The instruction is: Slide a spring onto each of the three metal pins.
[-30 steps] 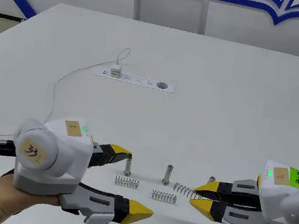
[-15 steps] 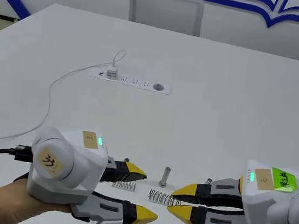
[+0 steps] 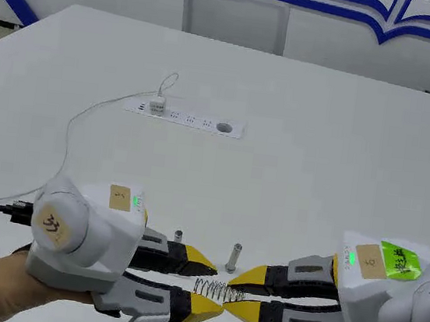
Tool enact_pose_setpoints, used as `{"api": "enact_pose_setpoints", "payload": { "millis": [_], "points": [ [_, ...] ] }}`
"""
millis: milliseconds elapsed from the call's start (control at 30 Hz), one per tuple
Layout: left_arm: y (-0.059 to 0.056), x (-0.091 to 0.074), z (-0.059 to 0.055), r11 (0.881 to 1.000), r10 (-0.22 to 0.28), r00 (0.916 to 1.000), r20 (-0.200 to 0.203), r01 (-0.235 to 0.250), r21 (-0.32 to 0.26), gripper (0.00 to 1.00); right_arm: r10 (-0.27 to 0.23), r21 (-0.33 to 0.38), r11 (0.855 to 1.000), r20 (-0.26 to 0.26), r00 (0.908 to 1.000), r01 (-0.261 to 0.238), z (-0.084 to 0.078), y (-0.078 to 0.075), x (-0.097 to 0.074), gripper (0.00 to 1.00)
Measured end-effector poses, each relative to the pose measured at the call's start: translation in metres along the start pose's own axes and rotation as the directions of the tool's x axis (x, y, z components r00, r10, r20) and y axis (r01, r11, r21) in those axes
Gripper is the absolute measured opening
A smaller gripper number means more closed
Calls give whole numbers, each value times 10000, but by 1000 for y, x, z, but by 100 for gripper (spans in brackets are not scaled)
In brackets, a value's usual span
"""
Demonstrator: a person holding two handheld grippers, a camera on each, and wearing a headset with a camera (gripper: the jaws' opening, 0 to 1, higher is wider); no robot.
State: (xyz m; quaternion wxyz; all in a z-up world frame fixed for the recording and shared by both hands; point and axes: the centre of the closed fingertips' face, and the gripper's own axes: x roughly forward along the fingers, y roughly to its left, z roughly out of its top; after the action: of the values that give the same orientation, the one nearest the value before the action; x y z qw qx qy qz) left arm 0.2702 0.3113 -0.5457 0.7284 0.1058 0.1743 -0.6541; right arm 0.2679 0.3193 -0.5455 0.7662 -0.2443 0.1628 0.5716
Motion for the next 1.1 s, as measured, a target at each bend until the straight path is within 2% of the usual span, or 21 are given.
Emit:
{"api": "enact_pose_setpoints", "payload": {
  "millis": [167,333,500,567,667,700,933,1100],
  "points": [
    [0,-3,0,9999,-30,10000,27,29,136,15,62,-119,9999,-21,10000,-63,3,0,1,10],
    [0,-5,2,9991,-153,9997,166,146,410,14,137,-202,9997,15,9999,-137,5,1,1,10],
    [-5,-6,3,9926,-308,9993,199,283,1184,11,256,-345,9991,-51,9997,-258,8,2,1,10],
    [-3,-6,4,9876,-201,9994,274,156,1559,10,246,-424,9988,-70,9997,-249,9,1,0,10],
    [-1,-8,6,9849,-152,9991,385,83,1731,10,224,-389,9990,13,9997,-223,11,-2,0,10],
    [1,-8,8,9803,-60,9987,499,-39,1977,10,169,-379,9991,62,9998,-166,12,-4,-1,10],
    [5,-11,14,9775,-25,9973,735,-131,2107,10,40,-364,9993,179,9998,-33,17,-11,-2,12],
    [5,-14,20,9799,-198,9952,963,2,1996,10,144,143,9998,248,9996,-148,17,-14,-1,17]
  ]
}}
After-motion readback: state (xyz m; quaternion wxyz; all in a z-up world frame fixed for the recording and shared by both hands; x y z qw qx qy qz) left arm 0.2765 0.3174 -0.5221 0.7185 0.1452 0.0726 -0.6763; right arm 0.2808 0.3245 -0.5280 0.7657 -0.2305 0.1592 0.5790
